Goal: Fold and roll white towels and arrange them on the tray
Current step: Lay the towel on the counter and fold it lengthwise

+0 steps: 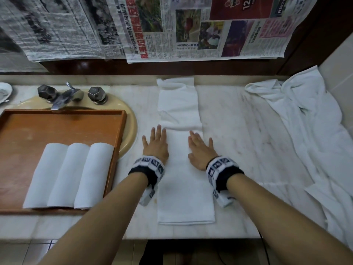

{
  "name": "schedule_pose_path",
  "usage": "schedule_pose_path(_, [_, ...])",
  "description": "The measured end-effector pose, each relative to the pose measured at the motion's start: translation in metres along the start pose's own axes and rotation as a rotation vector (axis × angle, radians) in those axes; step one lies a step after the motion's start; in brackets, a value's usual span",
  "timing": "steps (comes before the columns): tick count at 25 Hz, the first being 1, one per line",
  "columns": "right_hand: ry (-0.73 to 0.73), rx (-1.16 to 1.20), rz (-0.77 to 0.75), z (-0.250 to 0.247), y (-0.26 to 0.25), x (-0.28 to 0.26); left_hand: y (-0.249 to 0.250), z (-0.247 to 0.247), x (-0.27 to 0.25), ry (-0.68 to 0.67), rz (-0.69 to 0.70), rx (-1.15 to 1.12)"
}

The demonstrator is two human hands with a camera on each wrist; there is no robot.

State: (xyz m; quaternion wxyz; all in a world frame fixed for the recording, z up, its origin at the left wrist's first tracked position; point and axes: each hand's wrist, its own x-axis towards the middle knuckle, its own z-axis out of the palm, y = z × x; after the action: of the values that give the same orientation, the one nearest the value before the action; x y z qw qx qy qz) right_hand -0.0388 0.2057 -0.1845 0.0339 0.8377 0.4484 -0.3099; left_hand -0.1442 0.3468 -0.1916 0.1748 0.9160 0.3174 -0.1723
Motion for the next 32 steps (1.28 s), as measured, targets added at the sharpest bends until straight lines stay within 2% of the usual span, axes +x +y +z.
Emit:
schedule_pose_path(2, [-0.003,-0.050,-0.080,0.036,-0.006,-0.029,0.006,0.029,-0.043,0.034,0.203,0.058])
schedule_pose_path(3, [-0.001,-0.064,-0.078,0.054,-0.002,-0.045,0.003,0.045,-0.067,-0.011,0.291,0.088])
schedule_pose_path(4, [0.001,-0.065,-0.029,0.067,0.005,-0.056,-0.007,0.057,-0.084,-0.058,0.303,0.093])
schedule_pose_path(5, [0.000,-0.041,0.064,0.073,0.015,-0.061,-0.019,0.064,-0.090,-0.074,0.219,0.075])
schedule_pose_path(7, [0.015,0.029,0.249,0.073,0.028,-0.070,-0.035,0.062,-0.092,-0.015,-0.040,-0.024])
schedule_pose_path(8, [0.032,0.046,0.248,0.075,0.025,-0.076,-0.033,0.060,-0.095,-0.015,-0.081,-0.037])
schedule_pose_path(9, [0.074,0.036,0.172,0.081,0.015,-0.082,-0.024,0.062,-0.101,-0.003,-0.015,-0.029])
schedule_pose_path(11, [0.107,-0.034,-0.012,0.102,-0.006,-0.094,0.002,0.081,-0.119,-0.015,0.236,0.053])
schedule_pose_path(12, [0.108,-0.052,-0.054,0.112,-0.012,-0.099,0.009,0.093,-0.129,-0.045,0.323,0.075])
schedule_pose_path(13, [0.115,-0.064,-0.054,0.120,-0.011,-0.104,0.008,0.103,-0.138,-0.053,0.348,0.105])
schedule_pose_path(16, [0.161,-0.073,0.017,0.128,0.006,-0.114,-0.016,0.109,-0.144,0.017,0.231,0.095])
schedule_pose_path(19, [0.164,-0.083,0.027,0.121,0.008,-0.113,-0.025,0.097,-0.136,-0.002,0.196,0.115])
schedule_pose_path(22, [0.322,-0.027,-0.057,0.107,0.000,-0.113,-0.018,0.078,-0.127,-0.004,0.185,0.014])
schedule_pose_path(24, [0.367,0.182,-0.159,0.106,-0.004,-0.119,-0.016,0.067,-0.133,0.138,0.229,-0.173])
schedule_pose_path(25, [0.319,0.274,-0.196,0.109,-0.003,-0.123,-0.016,0.066,-0.138,0.178,0.286,-0.237])
schedule_pose_path(27, [0.223,0.255,-0.257,0.116,-0.001,-0.131,-0.018,0.071,-0.151,0.093,0.393,-0.216])
schedule_pose_path(29, [0.218,0.200,-0.304,0.122,0.004,-0.133,-0.024,0.080,-0.162,-0.006,0.434,-0.107])
schedule_pose_path(32, [0.265,0.201,-0.338,0.125,0.010,-0.137,-0.031,0.082,-0.162,0.009,0.444,-0.074])
